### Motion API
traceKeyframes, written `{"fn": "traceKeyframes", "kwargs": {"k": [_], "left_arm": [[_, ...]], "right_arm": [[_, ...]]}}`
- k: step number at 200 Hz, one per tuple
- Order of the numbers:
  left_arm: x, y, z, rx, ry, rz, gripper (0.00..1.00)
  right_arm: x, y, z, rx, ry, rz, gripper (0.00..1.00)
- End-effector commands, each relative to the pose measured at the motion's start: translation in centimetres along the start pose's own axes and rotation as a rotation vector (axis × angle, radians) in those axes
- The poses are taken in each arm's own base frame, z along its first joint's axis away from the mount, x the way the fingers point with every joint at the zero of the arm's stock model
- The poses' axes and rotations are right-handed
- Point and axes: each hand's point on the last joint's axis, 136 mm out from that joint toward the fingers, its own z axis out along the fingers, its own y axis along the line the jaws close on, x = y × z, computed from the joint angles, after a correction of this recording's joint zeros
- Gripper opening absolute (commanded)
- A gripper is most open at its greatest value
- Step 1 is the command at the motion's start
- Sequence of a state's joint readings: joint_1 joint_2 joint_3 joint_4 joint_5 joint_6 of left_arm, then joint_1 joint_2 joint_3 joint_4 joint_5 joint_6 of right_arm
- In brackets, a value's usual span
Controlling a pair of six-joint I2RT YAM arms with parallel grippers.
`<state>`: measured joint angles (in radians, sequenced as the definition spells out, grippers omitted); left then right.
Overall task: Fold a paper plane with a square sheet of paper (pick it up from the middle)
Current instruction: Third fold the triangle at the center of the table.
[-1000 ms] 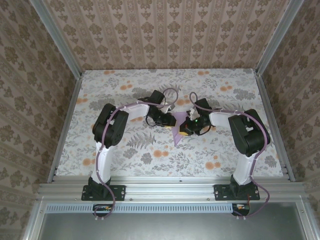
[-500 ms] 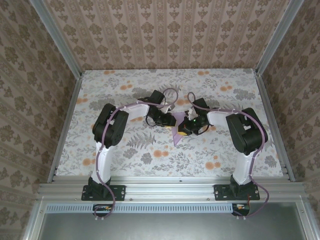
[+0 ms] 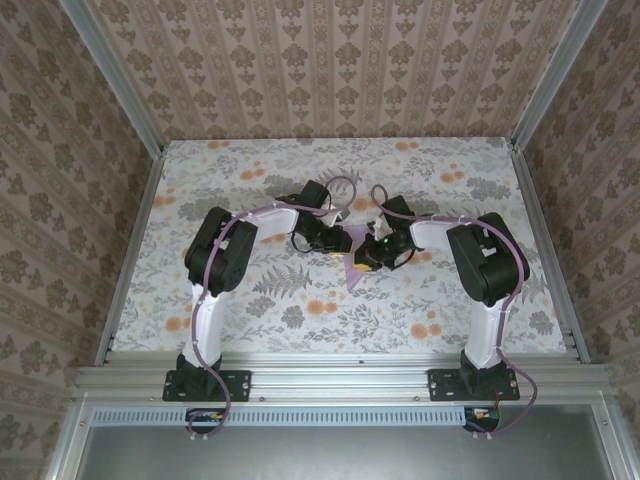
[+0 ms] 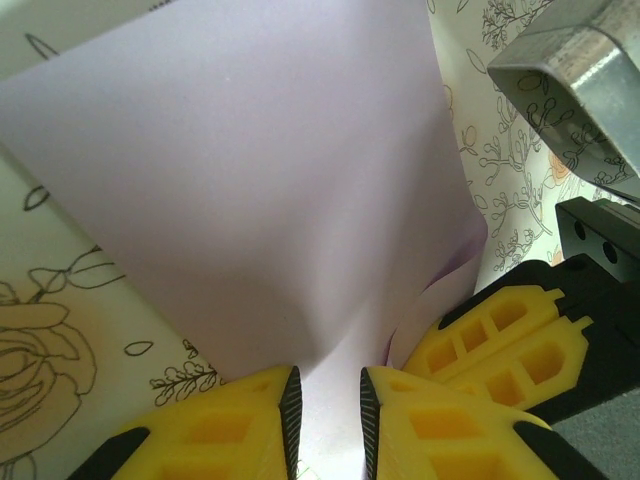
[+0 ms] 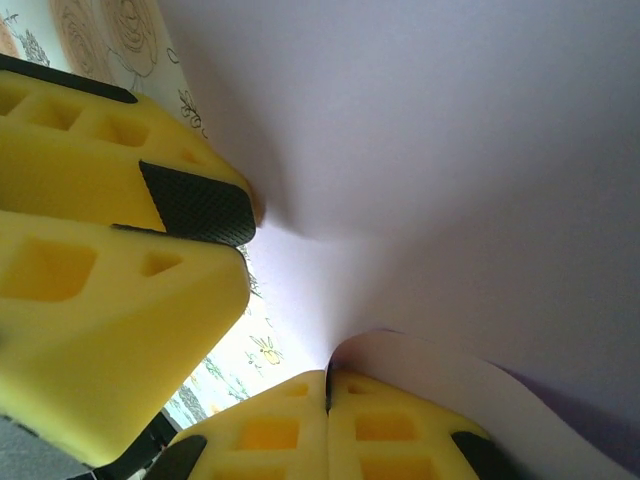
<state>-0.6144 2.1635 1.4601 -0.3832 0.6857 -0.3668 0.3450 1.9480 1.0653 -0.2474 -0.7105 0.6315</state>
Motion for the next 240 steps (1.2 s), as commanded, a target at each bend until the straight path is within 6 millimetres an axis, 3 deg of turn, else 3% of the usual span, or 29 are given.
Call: {"fn": "traceKeyframes", "kwargs": {"k": [1, 118, 174, 240], "left_arm": [[1.2, 1.0, 0.9, -0.004, 0.037, -0.029, 0.26], [1.3, 0.9, 1.0, 0.006, 0.040, -0.027, 0.26], [1.2, 0.6, 1.0, 0.015, 0.037, -0.025, 0.26], [0.3, -0.6, 0.1, 0.037, 0.008, -0.011, 0.26]], "right_arm": [[0.0, -0.5, 0.3, 0.032, 0.006, 0.011, 0.08], [0.2, -1.5, 0.9, 0.057, 0.017, 0.022, 0.13], [0.3, -1.6, 1.1, 0.056, 0.020, 0.019, 0.29], [0.6, -1.8, 1.4, 0.040, 0.021, 0.019, 0.38]]}}
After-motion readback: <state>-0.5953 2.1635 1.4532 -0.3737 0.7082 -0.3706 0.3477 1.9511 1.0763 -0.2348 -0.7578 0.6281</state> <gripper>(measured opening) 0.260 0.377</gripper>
